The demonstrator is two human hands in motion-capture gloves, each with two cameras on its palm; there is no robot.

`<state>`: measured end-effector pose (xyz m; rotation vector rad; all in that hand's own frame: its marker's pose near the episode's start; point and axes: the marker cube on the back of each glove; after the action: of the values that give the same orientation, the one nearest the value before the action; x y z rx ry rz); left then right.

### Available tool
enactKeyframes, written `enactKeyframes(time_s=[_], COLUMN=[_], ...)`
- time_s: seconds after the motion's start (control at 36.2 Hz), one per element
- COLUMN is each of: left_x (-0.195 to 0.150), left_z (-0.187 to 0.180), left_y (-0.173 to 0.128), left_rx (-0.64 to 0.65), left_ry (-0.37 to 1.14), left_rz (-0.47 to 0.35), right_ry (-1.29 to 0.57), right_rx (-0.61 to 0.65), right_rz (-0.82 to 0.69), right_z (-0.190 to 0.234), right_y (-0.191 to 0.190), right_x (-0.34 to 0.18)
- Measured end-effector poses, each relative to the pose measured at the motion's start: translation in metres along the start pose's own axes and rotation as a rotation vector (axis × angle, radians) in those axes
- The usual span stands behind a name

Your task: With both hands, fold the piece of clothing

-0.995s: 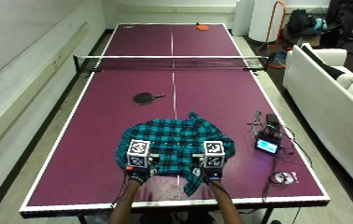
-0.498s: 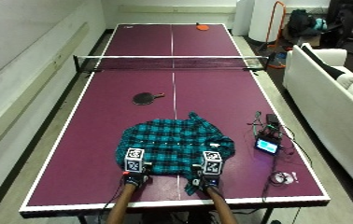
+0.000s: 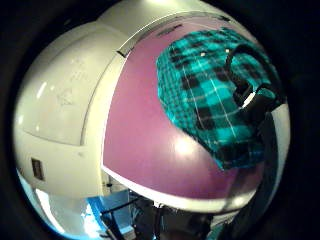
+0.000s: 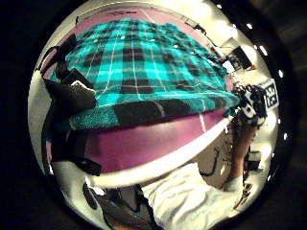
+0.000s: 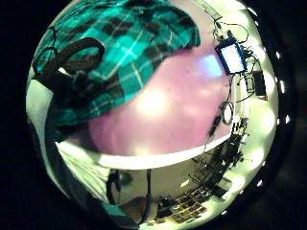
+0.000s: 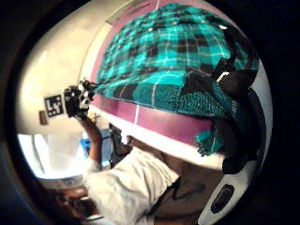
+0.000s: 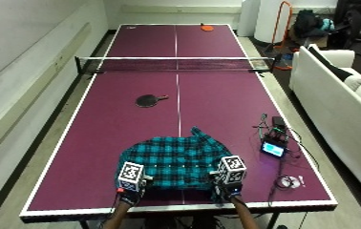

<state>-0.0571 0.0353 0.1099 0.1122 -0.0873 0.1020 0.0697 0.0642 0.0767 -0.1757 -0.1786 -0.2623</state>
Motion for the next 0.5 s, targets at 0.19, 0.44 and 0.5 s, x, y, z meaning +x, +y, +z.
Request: enactKeyframes(time_s=[0.19, 0.44, 0.5], left_x=[-0.005, -0.032, -0.029], left_z=[-0.093, -0.096, -0.105], left_y=[0.013, -0.116, -0.122], left_rx=[-0.06, -0.288, -0.389], left_ry=[0.03, -0.042, -0.059], left_rz=[0.084, -0.095, -0.128], right_ry=[-0.031, -0.103, -0.129], right_rx=[0.026, -0.249, -0.327], right_rz=[-0.056, 0.119, 0.152], right_z=[-0.085, -0.133, -0.125], right_y=[-0.005, -0.137, -0.166], right_x=[-0.011, -0.019, -0.017])
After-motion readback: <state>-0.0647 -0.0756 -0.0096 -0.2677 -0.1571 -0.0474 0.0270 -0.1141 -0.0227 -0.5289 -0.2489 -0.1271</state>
